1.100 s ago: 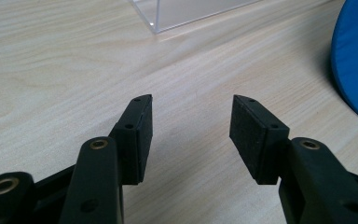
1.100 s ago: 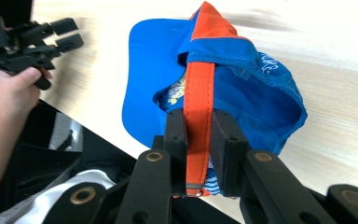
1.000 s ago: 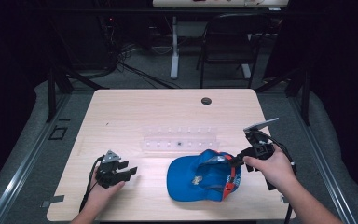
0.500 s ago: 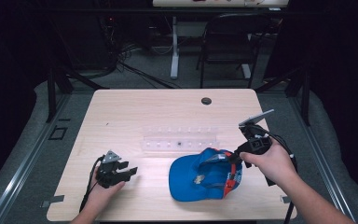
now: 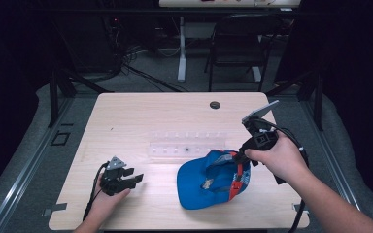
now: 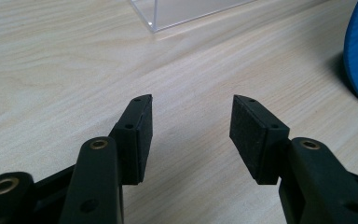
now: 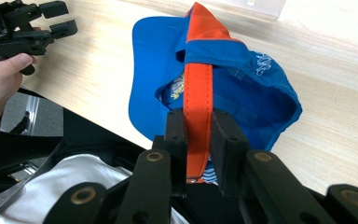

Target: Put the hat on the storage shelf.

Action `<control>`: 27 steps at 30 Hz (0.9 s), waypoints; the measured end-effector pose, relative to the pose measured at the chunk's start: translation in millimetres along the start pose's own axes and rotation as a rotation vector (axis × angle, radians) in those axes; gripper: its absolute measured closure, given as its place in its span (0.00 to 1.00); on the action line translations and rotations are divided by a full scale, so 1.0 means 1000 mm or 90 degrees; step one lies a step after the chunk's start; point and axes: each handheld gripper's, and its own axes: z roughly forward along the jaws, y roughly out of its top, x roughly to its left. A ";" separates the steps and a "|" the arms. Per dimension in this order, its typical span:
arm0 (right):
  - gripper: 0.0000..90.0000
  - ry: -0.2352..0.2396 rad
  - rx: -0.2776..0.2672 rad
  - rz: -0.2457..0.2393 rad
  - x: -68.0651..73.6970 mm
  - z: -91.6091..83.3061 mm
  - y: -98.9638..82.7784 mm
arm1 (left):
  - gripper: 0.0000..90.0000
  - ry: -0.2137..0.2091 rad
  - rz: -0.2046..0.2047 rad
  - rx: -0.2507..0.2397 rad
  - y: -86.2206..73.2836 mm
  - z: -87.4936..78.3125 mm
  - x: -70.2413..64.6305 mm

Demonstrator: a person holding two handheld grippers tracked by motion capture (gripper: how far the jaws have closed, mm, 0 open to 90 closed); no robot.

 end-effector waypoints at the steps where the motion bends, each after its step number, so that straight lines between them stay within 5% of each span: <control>1: 0.87 -0.002 0.008 -0.010 0.001 -0.003 0.001 | 0.55 0.001 0.000 -0.001 0.000 0.000 0.000; 14: 0.87 0.007 0.010 0.005 0.019 -0.023 0.010 | 0.55 0.001 0.000 0.000 0.000 0.001 0.000; 27: 0.87 0.101 0.006 0.029 0.021 -0.040 0.019 | 0.55 0.002 0.002 -0.001 0.000 0.000 -0.001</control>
